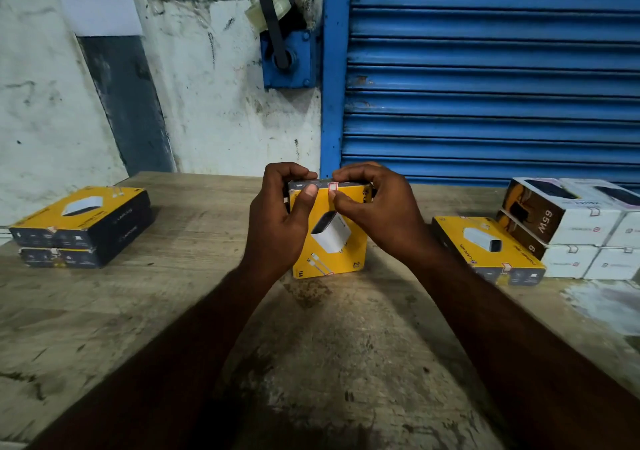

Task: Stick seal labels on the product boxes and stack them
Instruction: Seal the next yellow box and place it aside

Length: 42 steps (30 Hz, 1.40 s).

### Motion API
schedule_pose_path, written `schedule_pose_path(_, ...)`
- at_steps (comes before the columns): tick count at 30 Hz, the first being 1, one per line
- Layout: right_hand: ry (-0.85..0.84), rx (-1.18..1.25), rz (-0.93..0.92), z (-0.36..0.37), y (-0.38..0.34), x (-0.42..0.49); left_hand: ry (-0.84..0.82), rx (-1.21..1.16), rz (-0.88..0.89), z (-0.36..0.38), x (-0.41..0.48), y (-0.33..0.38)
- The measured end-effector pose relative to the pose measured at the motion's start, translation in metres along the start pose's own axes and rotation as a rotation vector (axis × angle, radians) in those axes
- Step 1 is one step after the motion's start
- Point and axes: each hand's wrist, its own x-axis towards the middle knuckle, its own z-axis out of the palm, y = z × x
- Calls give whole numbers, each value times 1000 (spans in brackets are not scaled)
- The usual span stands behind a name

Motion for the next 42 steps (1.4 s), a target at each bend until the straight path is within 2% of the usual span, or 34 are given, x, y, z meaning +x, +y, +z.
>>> schedule_pose_path(6,-119,89,44,-13,-3,2,-1,4,-11,1,-1,1)
schedule_pose_path(11,-153,164,72,-18,-6,2,21,14,-45,8,-7,6)
schedule_pose_path(18,-139,170,59,-16,-8,-3,97,45,-48,20,-9,8)
schedule_pose_path(22,-117,182,63,-12,-7,-3,50,48,-32,16,-8,7)
schedule_pose_path(27,-12,109,27,-1,-2,-5,12,46,-48,10,-8,6)
schedule_pose_path(34,-77,124,52,-7,-3,-4,-2,-14,-78,9,-8,7)
schedule_pose_path(42,-57,102,34,-4,-3,-5,11,-7,-74,11,-8,9)
